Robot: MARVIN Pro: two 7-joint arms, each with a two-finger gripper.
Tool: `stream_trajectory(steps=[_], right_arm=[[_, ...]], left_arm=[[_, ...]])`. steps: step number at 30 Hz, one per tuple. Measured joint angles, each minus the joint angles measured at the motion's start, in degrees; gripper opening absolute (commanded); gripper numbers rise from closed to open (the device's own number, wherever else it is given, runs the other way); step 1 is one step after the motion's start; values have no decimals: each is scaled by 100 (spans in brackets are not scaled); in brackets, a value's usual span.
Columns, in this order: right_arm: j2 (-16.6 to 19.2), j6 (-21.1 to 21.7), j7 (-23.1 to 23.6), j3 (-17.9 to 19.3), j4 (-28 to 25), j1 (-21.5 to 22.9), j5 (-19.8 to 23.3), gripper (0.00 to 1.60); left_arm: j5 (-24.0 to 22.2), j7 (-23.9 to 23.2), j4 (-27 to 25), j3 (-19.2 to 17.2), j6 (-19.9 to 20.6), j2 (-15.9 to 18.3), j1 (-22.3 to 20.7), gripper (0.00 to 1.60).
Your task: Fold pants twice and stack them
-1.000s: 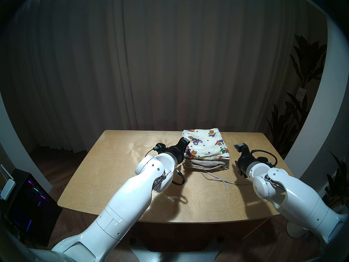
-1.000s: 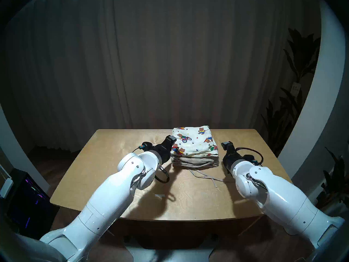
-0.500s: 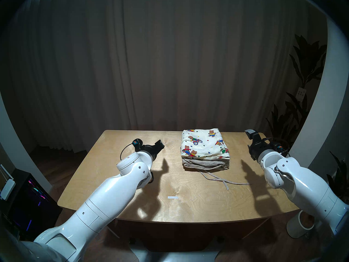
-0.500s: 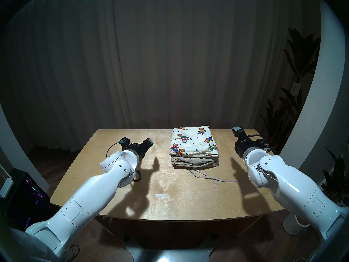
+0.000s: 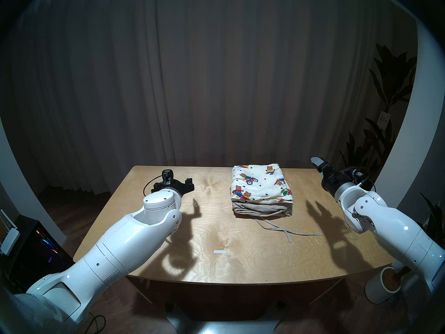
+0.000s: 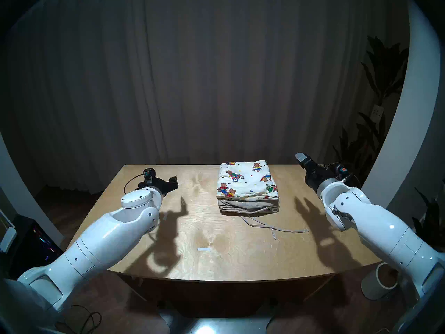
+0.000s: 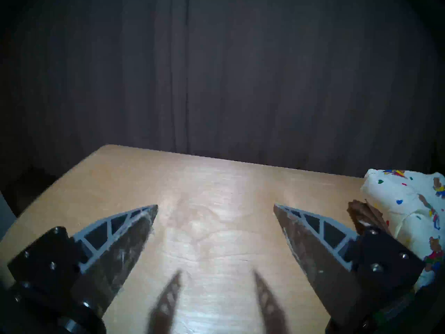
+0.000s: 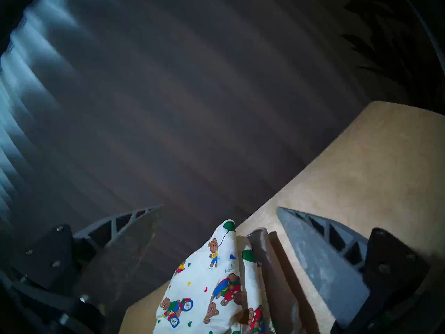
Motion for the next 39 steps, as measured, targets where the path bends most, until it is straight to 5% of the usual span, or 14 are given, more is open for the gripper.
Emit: stream_trajectory(steps=[17,39], right_arm=[[-631,473,381,-515,1116,1018,-1397,160],[-1500,583,757,-995,2920,2142,-2945,160]], left_arm=[[686,-874,889,-11,-333,556,-459,160],[800,-2407,1894,-6,-1155,482,-778,160]])
